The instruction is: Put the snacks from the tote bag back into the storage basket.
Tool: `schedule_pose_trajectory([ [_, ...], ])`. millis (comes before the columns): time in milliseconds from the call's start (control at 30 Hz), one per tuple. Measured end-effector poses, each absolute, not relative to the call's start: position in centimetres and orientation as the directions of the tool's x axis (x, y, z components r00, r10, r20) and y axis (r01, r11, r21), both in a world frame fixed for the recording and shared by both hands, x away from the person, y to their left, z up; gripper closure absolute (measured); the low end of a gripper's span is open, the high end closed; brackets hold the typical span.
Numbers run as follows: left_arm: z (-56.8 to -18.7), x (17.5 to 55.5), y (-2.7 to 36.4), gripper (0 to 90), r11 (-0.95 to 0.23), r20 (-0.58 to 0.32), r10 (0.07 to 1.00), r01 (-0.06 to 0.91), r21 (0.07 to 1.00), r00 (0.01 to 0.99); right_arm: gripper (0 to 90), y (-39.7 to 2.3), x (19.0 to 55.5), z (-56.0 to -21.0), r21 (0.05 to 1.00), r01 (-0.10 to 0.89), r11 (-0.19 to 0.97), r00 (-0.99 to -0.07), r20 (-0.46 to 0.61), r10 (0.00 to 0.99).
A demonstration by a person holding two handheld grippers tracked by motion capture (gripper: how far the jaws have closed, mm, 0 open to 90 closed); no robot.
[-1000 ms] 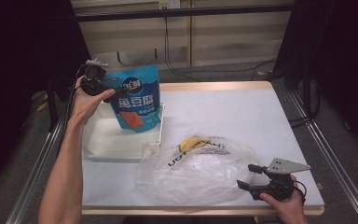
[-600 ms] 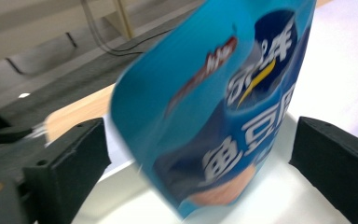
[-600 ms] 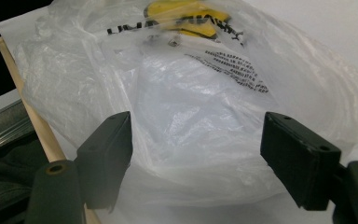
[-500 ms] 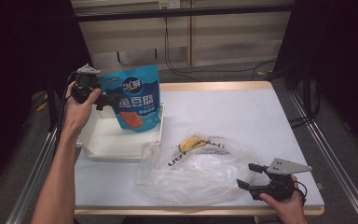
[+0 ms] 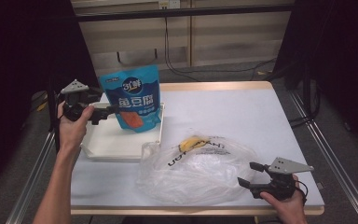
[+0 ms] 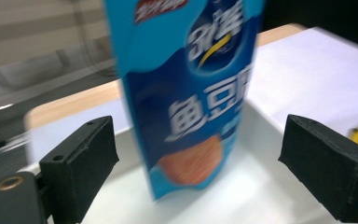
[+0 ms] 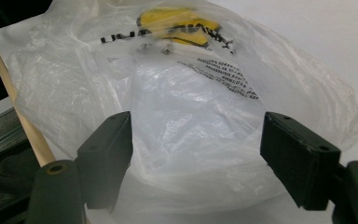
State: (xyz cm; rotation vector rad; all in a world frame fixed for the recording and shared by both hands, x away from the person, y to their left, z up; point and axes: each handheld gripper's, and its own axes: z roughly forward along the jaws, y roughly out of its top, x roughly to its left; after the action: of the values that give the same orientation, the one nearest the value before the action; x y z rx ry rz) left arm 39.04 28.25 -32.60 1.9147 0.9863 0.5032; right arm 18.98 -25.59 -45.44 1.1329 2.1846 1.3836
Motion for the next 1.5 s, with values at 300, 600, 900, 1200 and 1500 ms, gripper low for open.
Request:
schedule_pose_trajectory([
  [300, -33.9, 36.3, 29.3, 9.5, -0.269, -0.023, 0.805, 0.400, 0.876, 0.592, 25.2, -26.0, 18.9, -45.3, 0.868, 0.452, 0.205, -0.622, 0.142, 0.770],
  [600, -34.8, 32.8, 29.5, 6.7, -0.340, 0.049, 0.782, 0.359, 0.869, 0.621, 25.1, -25.8, 18.8, -45.3, 0.872, 0.444, 0.205, -0.621, 0.135, 0.772],
  [900, -36.9, 29.3, 29.5, 6.6, -0.337, 0.011, 0.772, 0.395, 0.854, 0.636, 25.3, -25.8, 18.6, -45.0, 0.881, 0.432, 0.192, -0.612, 0.130, 0.780],
  [1200, -39.6, 25.2, 29.0, 4.8, -0.344, 0.005, 0.771, 0.410, 0.845, 0.637, 25.3, -26.4, 18.4, -44.8, 0.888, 0.426, 0.173, -0.592, 0.129, 0.795],
  [1500, -42.5, 23.2, 29.0, 4.6, -0.319, -0.003, 0.762, 0.380, 0.868, 0.648, 25.6, -27.0, 18.3, -44.5, 0.895, 0.419, 0.153, -0.573, 0.129, 0.809],
])
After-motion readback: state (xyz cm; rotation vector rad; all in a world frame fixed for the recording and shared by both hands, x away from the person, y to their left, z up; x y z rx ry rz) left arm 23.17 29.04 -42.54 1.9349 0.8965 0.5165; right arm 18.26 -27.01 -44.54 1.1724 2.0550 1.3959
